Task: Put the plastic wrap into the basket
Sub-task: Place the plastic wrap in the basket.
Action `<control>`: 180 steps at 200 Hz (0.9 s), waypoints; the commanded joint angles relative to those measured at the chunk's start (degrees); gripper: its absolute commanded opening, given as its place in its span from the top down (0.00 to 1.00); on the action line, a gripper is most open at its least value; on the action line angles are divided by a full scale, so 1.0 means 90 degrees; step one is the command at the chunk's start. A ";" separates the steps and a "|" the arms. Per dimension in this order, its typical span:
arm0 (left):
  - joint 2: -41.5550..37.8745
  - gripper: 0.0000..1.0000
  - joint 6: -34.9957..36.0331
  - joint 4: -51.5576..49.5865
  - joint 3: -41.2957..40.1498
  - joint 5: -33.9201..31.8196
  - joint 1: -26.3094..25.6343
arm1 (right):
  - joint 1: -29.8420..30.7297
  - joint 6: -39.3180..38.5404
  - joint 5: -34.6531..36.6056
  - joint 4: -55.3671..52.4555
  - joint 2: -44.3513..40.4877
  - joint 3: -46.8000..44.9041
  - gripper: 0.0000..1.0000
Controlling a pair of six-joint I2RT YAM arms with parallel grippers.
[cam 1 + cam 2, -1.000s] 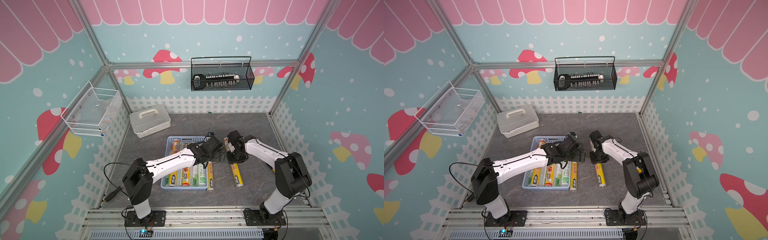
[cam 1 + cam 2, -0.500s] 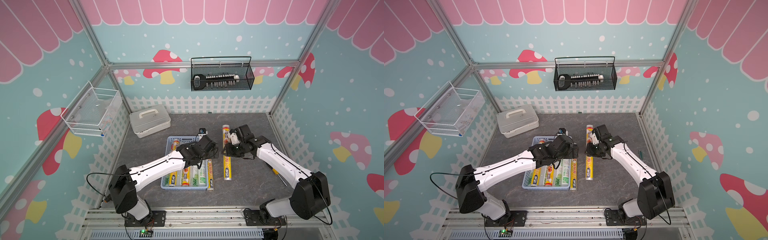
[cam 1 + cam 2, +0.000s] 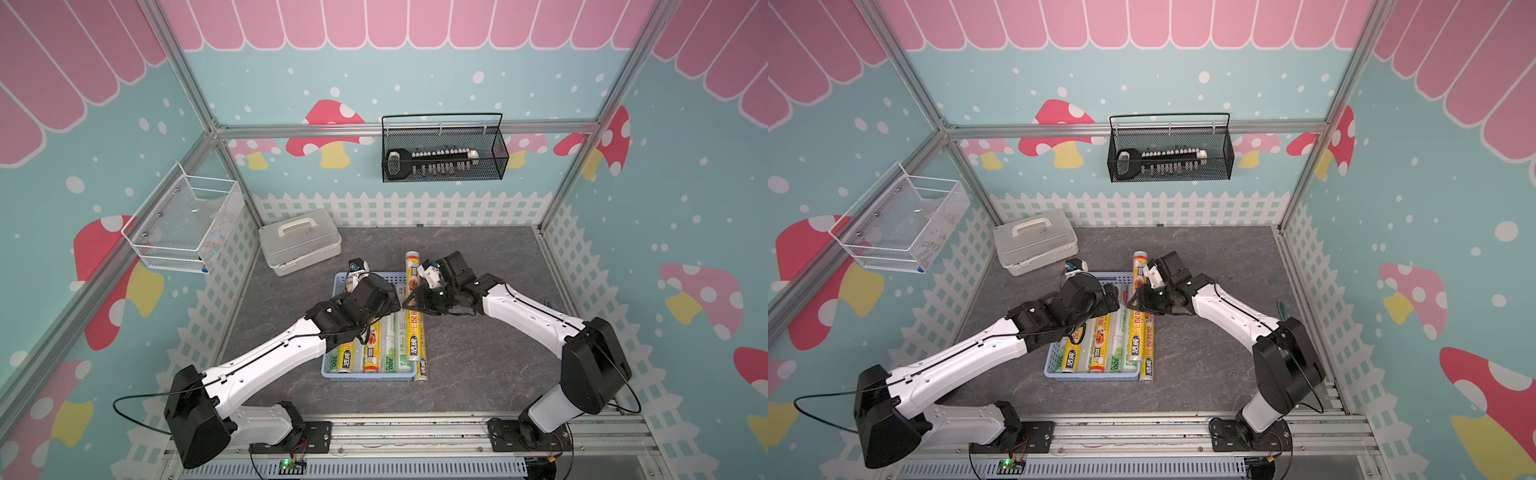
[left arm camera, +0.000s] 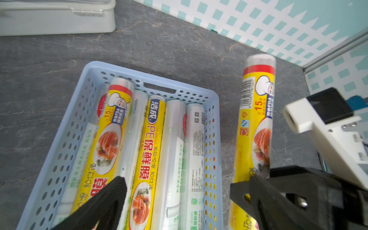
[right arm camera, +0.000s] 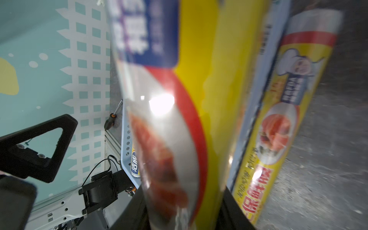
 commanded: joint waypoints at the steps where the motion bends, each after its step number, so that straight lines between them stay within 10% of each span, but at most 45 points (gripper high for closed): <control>1: -0.0365 0.01 -0.0268 0.0024 -0.0325 -0.0253 0.0062 | 0.0364 0.0494 -0.0204 0.0611 0.0392 0.0321 0.70; 180: -0.1553 0.01 -0.0628 -0.0741 -0.1114 -0.0712 0.0313 | 0.1307 0.1309 0.0249 0.0279 0.2386 0.1602 0.68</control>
